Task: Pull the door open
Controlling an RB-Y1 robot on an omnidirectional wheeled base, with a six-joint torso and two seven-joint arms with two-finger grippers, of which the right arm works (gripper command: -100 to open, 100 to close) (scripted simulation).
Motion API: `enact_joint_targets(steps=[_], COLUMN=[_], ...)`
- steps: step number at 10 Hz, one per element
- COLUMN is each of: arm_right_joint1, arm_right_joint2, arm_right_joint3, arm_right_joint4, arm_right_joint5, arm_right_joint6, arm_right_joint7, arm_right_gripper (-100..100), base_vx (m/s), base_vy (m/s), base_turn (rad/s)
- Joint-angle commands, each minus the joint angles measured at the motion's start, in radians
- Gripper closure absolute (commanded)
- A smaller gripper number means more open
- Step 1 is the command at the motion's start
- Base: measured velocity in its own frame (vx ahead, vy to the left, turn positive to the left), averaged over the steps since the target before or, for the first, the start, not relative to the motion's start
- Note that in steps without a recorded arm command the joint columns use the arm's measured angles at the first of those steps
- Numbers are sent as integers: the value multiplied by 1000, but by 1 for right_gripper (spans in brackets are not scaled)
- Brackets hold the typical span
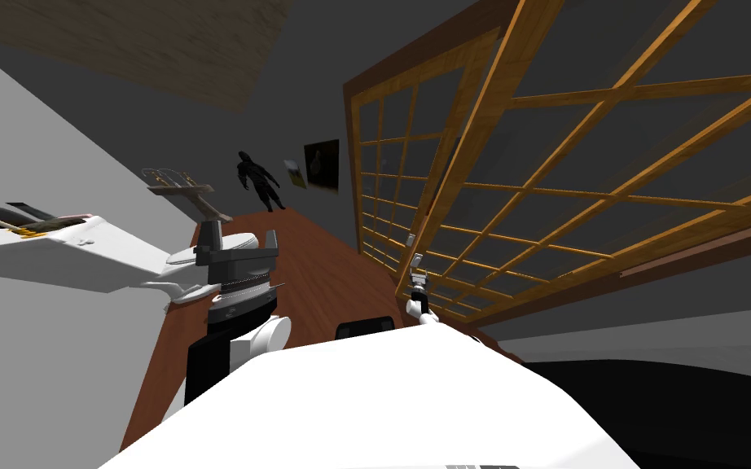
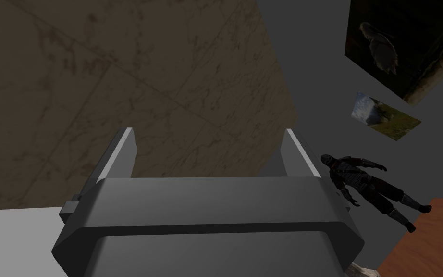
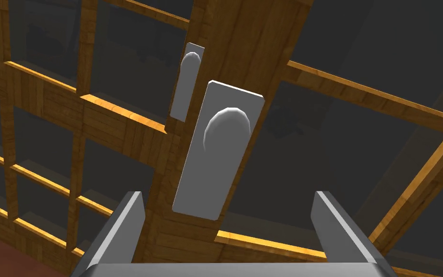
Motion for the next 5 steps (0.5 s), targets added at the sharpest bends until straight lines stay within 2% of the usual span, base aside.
enact_joint_targets(steps=[1, 5], arm_right_joint1=[0, -13], arm_right_joint2=[2, 5], arm_right_joint3=[3, 17], arm_right_joint4=[-4, 3], arm_right_joint5=[-9, -44], arm_right_joint6=[2, 0], arm_right_joint7=[-35, -139], arm_right_gripper=[-100, -100], base_vx=[-72, -59], base_vy=[-6, -8], base_turn=[41, 42])
